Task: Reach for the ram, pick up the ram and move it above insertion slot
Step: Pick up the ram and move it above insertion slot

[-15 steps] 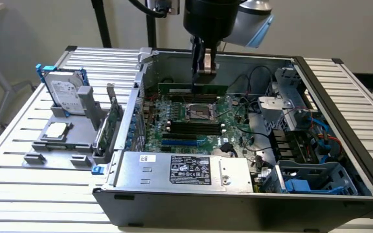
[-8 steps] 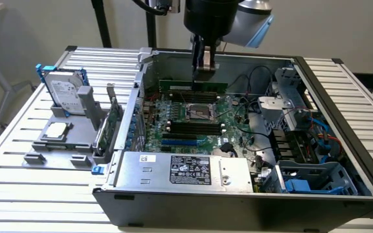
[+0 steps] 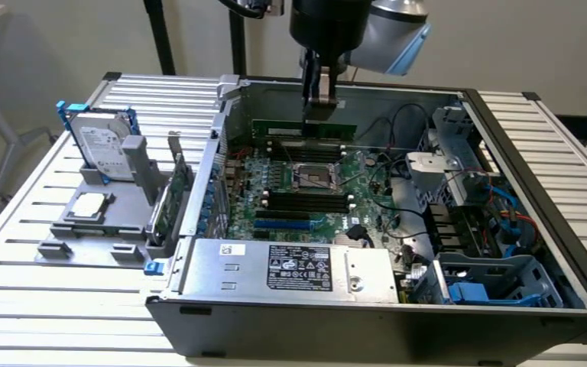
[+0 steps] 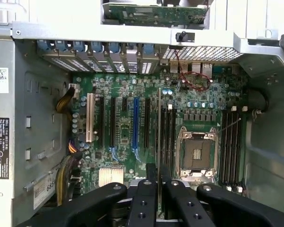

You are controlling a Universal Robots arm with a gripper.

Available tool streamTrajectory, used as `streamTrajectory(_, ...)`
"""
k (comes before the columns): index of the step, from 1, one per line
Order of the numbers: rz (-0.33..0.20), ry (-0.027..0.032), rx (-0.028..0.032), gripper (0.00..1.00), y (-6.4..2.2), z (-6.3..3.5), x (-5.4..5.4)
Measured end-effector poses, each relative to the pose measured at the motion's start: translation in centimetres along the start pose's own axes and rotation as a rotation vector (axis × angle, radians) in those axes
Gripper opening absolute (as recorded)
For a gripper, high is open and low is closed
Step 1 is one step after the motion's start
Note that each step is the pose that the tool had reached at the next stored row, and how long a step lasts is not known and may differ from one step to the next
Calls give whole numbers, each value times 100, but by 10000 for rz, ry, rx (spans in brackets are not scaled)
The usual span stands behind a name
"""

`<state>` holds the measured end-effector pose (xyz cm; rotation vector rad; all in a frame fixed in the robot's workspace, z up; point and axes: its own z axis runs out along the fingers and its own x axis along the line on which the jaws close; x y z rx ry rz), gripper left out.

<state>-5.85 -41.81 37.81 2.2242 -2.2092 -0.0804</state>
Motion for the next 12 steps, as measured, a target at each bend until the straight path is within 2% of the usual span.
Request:
streamTrajectory(3,41,-2,2,14,-8,1,-37)
streamTrajectory(12,49,-2,2,14,-8,1,-39)
